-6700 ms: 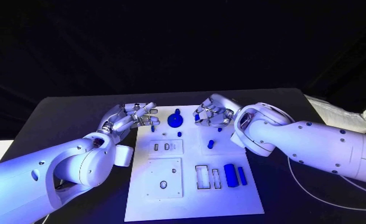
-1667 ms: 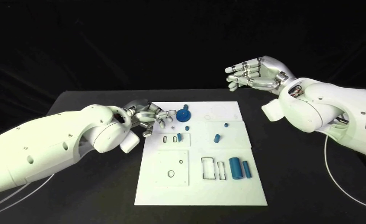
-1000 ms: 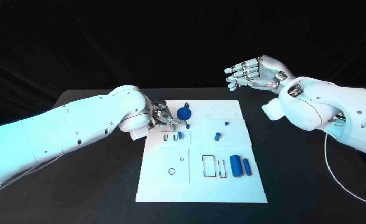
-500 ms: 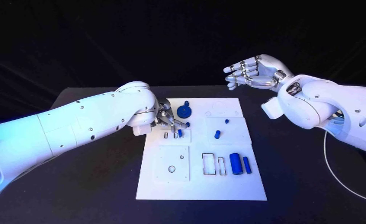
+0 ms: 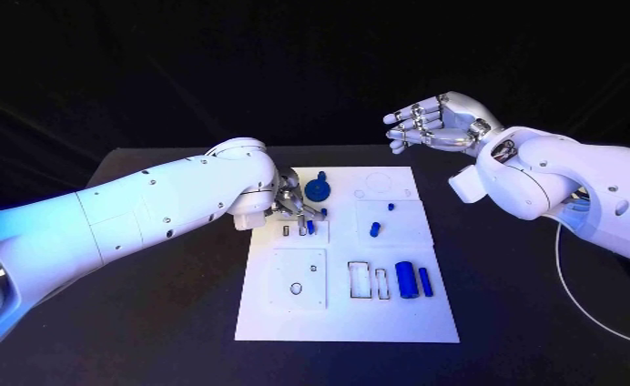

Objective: Assemble the parts on the task board

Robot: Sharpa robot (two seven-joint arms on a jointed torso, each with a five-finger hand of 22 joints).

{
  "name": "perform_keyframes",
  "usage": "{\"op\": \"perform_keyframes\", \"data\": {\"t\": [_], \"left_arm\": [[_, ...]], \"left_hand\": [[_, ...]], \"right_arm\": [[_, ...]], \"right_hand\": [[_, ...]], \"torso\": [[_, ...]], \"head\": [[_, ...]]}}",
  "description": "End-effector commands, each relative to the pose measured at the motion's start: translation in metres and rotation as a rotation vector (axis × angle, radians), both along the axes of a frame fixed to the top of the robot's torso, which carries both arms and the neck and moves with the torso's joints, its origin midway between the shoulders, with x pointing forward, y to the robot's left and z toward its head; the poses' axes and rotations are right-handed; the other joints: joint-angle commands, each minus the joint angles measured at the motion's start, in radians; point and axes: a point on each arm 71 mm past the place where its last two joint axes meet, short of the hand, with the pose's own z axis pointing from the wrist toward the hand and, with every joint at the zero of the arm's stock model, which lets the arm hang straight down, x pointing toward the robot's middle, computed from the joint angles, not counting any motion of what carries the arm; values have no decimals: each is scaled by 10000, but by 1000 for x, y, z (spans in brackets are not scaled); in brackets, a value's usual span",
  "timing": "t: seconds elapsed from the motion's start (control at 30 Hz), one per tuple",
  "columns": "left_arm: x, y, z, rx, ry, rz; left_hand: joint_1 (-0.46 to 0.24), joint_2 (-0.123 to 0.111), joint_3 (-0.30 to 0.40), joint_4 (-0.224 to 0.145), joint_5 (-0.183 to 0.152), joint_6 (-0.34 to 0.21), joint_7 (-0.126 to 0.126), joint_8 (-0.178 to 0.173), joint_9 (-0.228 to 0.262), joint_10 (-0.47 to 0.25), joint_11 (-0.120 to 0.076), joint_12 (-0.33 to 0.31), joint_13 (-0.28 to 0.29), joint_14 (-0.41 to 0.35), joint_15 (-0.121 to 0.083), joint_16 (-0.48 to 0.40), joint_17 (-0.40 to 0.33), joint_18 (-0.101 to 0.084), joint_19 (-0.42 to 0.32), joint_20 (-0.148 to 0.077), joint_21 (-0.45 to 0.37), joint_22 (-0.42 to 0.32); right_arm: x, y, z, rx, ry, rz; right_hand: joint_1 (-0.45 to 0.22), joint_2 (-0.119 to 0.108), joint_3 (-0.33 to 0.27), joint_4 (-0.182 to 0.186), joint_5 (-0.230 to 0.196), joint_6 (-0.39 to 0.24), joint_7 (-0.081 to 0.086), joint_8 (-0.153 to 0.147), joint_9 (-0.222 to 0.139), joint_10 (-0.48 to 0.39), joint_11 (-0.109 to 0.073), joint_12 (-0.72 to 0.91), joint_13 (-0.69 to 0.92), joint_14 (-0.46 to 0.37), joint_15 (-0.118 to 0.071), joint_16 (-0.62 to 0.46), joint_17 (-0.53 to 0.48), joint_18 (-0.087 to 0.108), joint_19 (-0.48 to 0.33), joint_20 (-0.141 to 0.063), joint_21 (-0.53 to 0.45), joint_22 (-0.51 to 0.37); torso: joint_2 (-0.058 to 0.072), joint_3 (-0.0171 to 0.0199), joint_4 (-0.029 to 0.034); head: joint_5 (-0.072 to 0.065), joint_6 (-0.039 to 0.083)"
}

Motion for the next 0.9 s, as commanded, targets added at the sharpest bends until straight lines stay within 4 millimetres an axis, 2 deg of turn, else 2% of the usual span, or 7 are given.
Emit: {"op": "perform_keyframes", "data": {"t": [0.03, 0.37, 0.9], "left_arm": [[-1, -3, -1, 174, 74, -168], [-1, -8, -5, 227, 164, -246], [-1, -8, -6, 236, 116, -238]], "left_hand": [[76, 63, 16, -54, -37, -84, 14, 43, 33, 53, 5, 63, 19, 1053, -71, 30, 2631, -198, 527, -66, 58, 1405], [228, 122, 59, -80, -32, -147, 15, 122, 150, 80, 8, 117, 96, 1053, -67, 30, 2631, -201, 533, -61, 68, 1426], [725, 246, 333, -250, -26, -299, 9, 299, 444, 60, 3, 113, 128, 1053, -69, 30, 2631, -186, 501, -58, 28, 1380]], "right_arm": [[-1, 3, -1, -187, -8, 275], [-2, 2, -1, -240, 13, 315], [-1, 2, -2, -259, 42, 327]], "right_hand": [[-121, -14, 10, -55, 56, -96, -3, -38, -12, -40, 25, -43, -11, -83, -3, -67, -19, -11, -3, 65, -78, -18], [-162, 2, 30, -87, 82, -138, 11, -34, -10, -71, 42, -58, -9, -122, 16, -94, -59, -14, -13, 81, -119, -42], [-174, 7, 38, -98, 104, -149, 15, -33, -9, -78, 46, -61, -8, -129, 20, -98, -71, -13, -14, 85, -131, -49]], "torso": [[1, 8, -6], [-1, 12, -5], [1, 21, 2]], "head": [[3, -11], [21, -67], [21, -69]]}}
